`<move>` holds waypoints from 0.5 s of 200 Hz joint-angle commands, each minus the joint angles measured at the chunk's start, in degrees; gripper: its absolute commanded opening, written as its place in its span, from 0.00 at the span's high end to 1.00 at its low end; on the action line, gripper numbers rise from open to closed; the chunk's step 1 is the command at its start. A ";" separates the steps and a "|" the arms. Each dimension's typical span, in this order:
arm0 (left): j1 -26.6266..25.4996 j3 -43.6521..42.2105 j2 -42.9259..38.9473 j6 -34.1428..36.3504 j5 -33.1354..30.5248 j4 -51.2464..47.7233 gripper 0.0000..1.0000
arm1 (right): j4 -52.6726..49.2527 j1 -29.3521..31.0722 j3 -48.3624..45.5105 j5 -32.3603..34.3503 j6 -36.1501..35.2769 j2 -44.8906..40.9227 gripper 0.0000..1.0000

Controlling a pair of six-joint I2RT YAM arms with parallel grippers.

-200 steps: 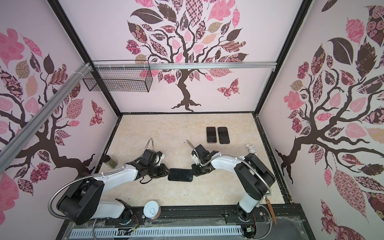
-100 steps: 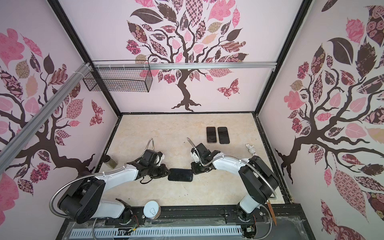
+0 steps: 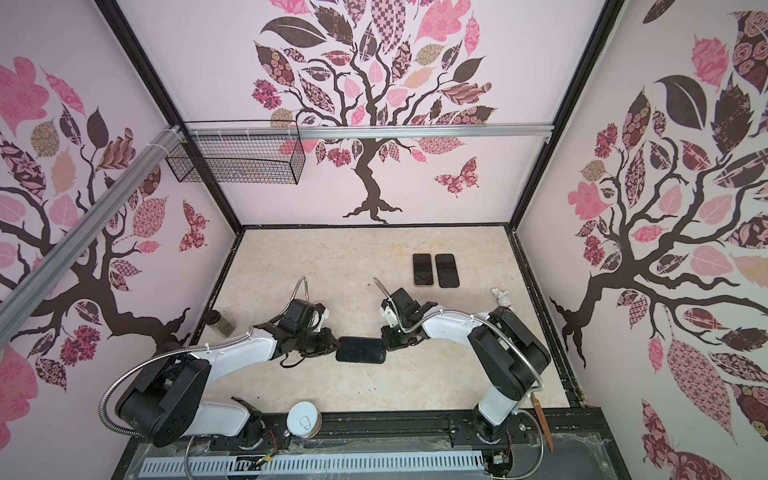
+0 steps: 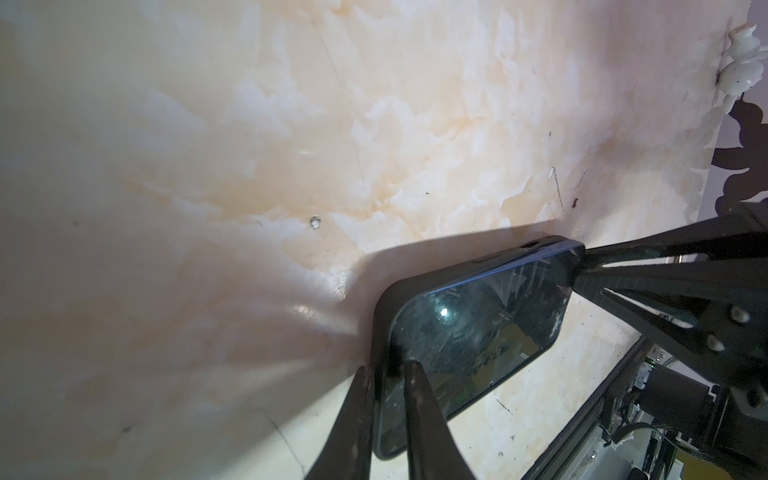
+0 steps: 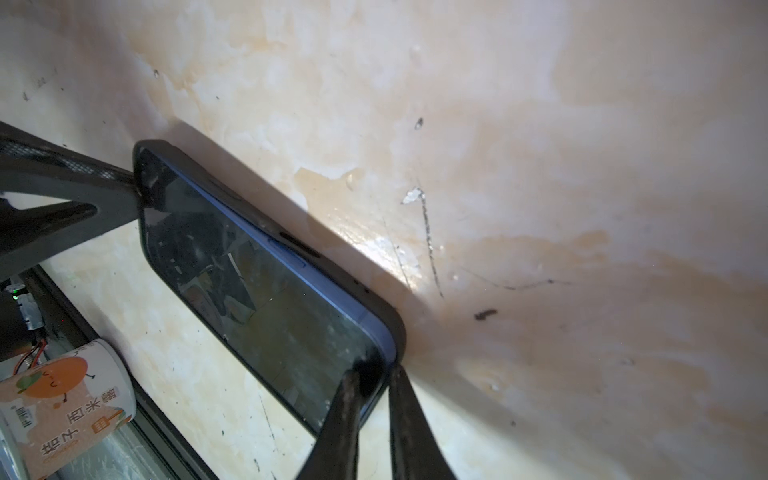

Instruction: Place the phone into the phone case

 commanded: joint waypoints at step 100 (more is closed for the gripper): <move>-2.78 -0.51 4.25 -0.65 0.04 4.51 0.86 | -4.35 5.76 4.66 5.99 -2.16 15.32 0.85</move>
